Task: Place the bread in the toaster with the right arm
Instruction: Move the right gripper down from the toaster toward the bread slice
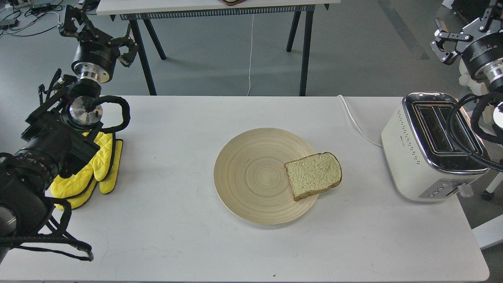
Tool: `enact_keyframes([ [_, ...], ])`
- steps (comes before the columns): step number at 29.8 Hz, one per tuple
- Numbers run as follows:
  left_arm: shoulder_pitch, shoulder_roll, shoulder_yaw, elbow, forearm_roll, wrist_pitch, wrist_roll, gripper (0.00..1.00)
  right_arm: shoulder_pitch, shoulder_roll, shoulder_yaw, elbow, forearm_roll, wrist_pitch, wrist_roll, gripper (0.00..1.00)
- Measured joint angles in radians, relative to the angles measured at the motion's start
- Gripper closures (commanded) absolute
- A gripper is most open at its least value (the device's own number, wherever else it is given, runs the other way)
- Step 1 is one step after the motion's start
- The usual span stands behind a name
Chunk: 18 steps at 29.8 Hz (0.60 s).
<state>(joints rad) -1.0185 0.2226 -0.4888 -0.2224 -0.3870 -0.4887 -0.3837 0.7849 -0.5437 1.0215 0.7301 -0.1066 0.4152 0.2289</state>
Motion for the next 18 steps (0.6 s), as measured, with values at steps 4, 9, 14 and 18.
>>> enact_keyframes([
  [4,0.0,0.0,0.004,0.0,0.0,0.0,0.0,0.0,-0.007,0.0,0.001,0.001,0.001,0.024,0.0,0.01],
  [9,0.0,0.004,0.001,0.002,0.0,0.0,0.0,0.0,-0.013,-0.001,-0.001,0.005,0.0,0.015,0.001,0.01],
  [14,0.0,0.002,-0.001,0.003,-0.001,0.0,0.0,0.0,-0.06,-0.005,-0.027,0.098,-0.023,-0.011,0.005,0.02],
  [18,0.0,0.0,0.0,0.003,-0.001,0.0,0.0,0.0,-0.127,-0.053,-0.048,0.268,-0.18,-0.113,0.008,0.05],
])
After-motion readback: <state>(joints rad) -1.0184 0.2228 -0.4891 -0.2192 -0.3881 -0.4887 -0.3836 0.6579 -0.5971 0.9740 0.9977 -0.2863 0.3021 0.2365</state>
